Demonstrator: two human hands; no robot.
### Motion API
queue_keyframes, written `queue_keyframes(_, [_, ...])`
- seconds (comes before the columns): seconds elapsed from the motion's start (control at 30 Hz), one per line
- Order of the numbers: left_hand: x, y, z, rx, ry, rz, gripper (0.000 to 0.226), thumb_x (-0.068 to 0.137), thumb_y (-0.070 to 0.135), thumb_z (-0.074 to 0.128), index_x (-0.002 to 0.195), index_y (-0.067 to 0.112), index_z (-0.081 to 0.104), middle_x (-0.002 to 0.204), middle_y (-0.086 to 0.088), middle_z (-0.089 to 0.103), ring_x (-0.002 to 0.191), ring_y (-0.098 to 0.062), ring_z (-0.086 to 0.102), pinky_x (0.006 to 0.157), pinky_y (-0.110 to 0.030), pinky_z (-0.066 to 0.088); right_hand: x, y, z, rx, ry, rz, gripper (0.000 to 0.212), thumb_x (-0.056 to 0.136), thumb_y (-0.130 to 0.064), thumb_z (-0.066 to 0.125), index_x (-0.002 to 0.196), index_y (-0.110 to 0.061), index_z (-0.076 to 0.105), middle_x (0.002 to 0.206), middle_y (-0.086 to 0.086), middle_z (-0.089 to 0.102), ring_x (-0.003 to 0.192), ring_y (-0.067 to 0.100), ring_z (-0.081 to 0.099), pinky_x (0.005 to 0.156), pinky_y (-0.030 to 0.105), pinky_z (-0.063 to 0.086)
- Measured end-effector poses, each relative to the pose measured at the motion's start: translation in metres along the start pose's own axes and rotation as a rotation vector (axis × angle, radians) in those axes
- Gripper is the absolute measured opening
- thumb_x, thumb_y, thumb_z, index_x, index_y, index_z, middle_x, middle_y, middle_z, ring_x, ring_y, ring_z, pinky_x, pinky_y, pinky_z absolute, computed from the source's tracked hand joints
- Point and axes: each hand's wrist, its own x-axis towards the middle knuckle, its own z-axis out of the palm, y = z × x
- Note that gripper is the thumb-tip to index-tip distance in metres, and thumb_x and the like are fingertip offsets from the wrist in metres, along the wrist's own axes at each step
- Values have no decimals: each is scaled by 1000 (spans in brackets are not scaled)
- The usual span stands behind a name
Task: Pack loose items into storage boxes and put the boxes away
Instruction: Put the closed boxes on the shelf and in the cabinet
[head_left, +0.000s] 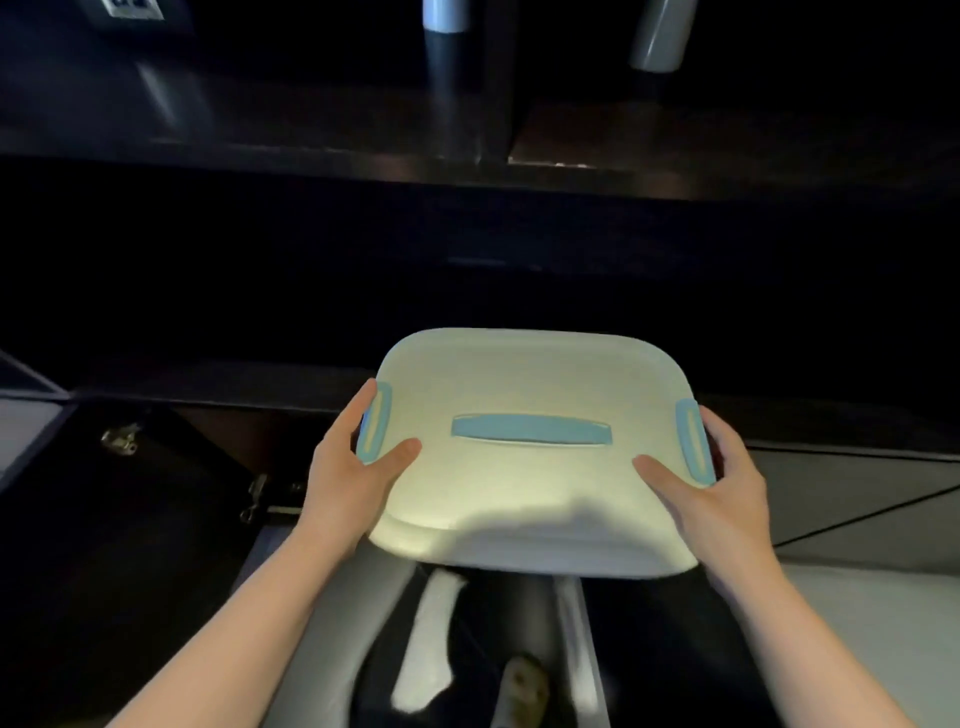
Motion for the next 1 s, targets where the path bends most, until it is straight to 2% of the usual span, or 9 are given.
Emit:
queue_keyframes(0.17, [-38,-44,-26,7,-37,-27,75,79,16,75,141,39,38,124,18,53,119,-11,54,104,-35,42,-51,22,5,-62,-18,-8,73,71,-14,83,133,-35,50,125,-12,59,113,9,57,84,24,48])
queue_keyframes(0.3, [-60,-85,-28,79,-55,-74,75,77,22,77,135,48,38,119,34,52,114,4,52,104,-34,41,-71,60,12,-34,-40,85,79,60,-15,91,129,-30,55,121,-3,65,112,13,61,93,34,51])
queue_keyframes(0.43, [-65,-114,-12,148,-115,-80,68,73,26,74,100,79,40,96,56,48,95,29,46,78,-7,37,-76,109,25,8,-71,201,68,63,4,81,123,-19,58,100,-1,70,84,2,68,67,12,52])
queue_keyframes(0.53, [-49,-156,6,135,-157,-114,87,78,3,74,84,84,41,86,56,51,86,30,49,67,3,39,-73,150,38,-56,-109,216,55,71,4,76,105,-35,60,87,-19,71,80,-3,67,63,7,49])
queue_keyframes(0.63, [-29,-223,27,125,-200,-198,77,79,-1,70,108,65,46,90,51,55,89,27,51,73,6,36,-54,205,53,-184,-177,239,44,78,-13,76,100,-43,53,92,-27,62,90,-8,59,72,7,45])
queue_keyframes(0.7, [-10,-273,38,124,-236,-301,77,77,7,75,135,42,39,119,34,56,111,10,51,96,-10,38,-36,247,63,-228,-187,288,47,83,-14,73,109,-43,48,101,-25,53,94,-3,54,79,12,41])
queue_keyframes(0.77, [8,-316,50,140,-280,-362,88,75,10,78,145,34,31,136,16,50,124,-8,48,108,-28,36,-18,290,72,-298,-186,328,54,84,-14,72,126,-36,48,115,-13,51,104,2,50,92,22,40])
queue_keyframes(0.87, [36,-375,72,136,-306,-418,96,72,6,80,147,33,27,140,13,47,129,-11,44,104,-26,36,11,344,85,-424,-217,378,69,84,-17,72,143,-26,37,133,-3,45,121,15,44,105,38,37])
queue_keyframes(1.0, [81,-422,108,100,-293,-408,97,70,-4,78,148,22,28,140,8,46,131,-13,41,97,-18,34,57,396,99,-456,-245,389,71,85,-16,71,145,-23,35,137,2,47,122,20,49,107,41,39])
